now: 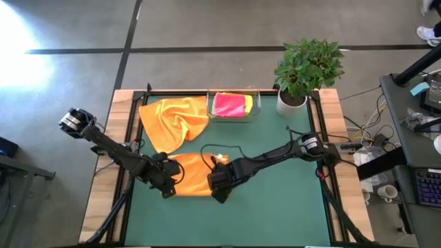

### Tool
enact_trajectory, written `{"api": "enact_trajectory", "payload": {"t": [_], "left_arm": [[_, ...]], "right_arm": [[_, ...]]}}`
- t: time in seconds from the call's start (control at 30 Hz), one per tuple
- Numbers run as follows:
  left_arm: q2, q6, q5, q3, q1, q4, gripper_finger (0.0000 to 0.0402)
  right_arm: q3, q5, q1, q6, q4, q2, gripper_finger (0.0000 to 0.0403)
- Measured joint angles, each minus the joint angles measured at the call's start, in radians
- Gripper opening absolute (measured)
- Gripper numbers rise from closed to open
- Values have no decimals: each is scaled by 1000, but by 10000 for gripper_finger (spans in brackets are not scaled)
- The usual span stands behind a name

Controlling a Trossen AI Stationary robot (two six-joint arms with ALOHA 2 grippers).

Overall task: Fold microfiber towels
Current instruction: Fold the bottom orange towel

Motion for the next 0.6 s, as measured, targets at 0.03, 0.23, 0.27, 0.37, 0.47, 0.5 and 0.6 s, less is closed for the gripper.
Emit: {"api": "enact_trajectory", "payload": {"t": [0.03, 0.23, 0.27, 0.37, 0.47, 0.5, 0.6], "left_arm": [[0, 0, 0, -13, 0, 1, 160], [1, -8, 9, -74, 0, 66, 160], [1, -8, 14, -76, 0, 81, 160], [1, -7, 18, -77, 0, 114, 160], [1, -7, 18, -77, 0, 136, 160], [1, -8, 18, -76, 0, 136, 160], [0, -8, 32, -74, 0, 137, 160]], "right_arm": [[-7, -20, 6, -1, 31, 3, 121], [-58, -65, 25, 21, 212, 21, 83], [-59, -59, 25, 31, 216, 24, 74], [-58, -54, 25, 39, 215, 28, 48], [-64, -53, 23, 55, 204, 40, 27], [-64, -53, 22, 62, 188, 45, 22], [-63, -53, 18, 85, 104, 52, 11]]}}
